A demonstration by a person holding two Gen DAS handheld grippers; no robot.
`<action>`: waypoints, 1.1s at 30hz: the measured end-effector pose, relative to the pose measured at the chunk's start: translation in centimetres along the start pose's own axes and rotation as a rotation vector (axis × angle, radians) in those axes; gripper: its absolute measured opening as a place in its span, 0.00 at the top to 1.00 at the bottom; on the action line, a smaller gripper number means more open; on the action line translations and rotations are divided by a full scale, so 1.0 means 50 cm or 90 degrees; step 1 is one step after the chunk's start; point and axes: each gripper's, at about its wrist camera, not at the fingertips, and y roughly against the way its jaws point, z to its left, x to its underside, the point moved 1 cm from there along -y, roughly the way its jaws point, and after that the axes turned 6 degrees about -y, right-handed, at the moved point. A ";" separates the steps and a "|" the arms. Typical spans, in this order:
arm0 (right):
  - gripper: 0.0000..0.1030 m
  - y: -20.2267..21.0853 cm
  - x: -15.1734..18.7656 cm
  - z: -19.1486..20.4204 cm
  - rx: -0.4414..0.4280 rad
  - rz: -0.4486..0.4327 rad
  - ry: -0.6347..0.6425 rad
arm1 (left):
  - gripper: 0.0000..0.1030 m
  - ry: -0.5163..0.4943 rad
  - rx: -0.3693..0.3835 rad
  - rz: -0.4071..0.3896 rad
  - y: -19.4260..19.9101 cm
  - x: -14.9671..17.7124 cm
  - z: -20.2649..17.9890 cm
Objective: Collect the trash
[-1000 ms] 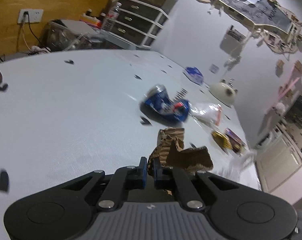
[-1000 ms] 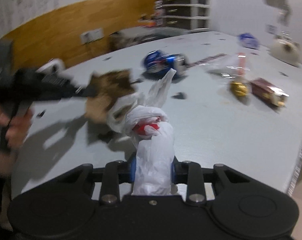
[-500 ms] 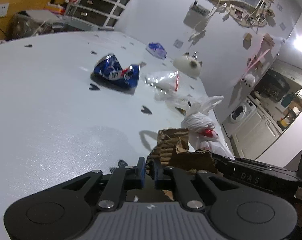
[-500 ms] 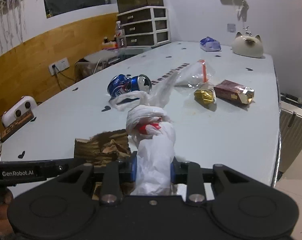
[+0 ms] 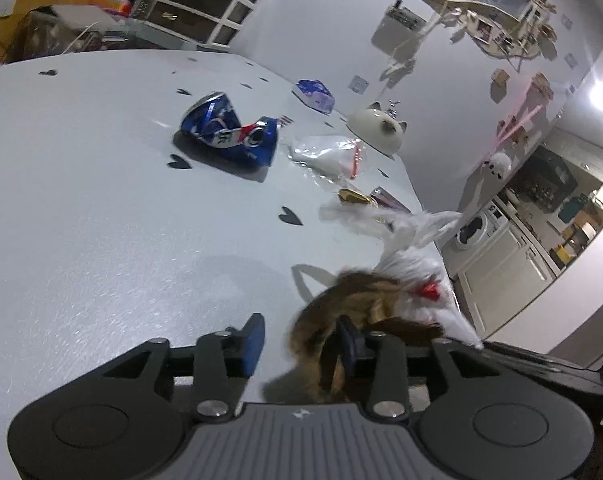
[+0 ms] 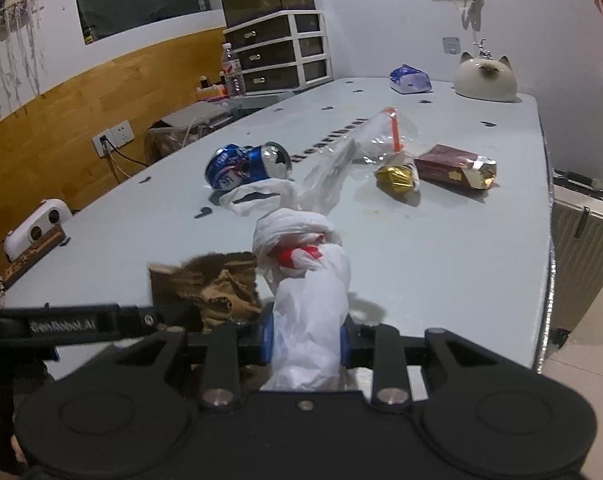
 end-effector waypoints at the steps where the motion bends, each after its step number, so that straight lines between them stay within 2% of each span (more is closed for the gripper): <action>1: 0.70 -0.004 0.004 -0.003 0.002 0.005 -0.001 | 0.60 -0.004 0.003 0.002 -0.002 0.000 -0.002; 5: 0.70 -0.017 0.013 -0.015 0.009 0.014 -0.014 | 0.62 -0.017 0.014 0.011 -0.005 0.003 -0.011; 12: 0.70 -0.014 0.014 -0.022 0.017 0.010 -0.013 | 0.64 0.000 0.033 0.022 -0.004 0.002 -0.003; 15: 0.70 0.021 -0.001 -0.029 0.023 -0.028 -0.027 | 0.64 -0.002 0.031 0.021 -0.005 0.003 -0.004; 19: 0.70 0.065 -0.026 -0.010 -0.009 -0.070 -0.022 | 0.63 -0.007 0.025 0.020 -0.004 0.004 -0.009; 25: 0.70 0.015 -0.017 0.021 -0.018 -0.016 0.019 | 0.61 -0.010 0.019 0.030 0.000 0.004 -0.014; 33: 0.70 0.022 -0.005 -0.013 -0.009 -0.023 -0.004 | 0.60 0.012 0.030 0.078 0.007 0.003 -0.019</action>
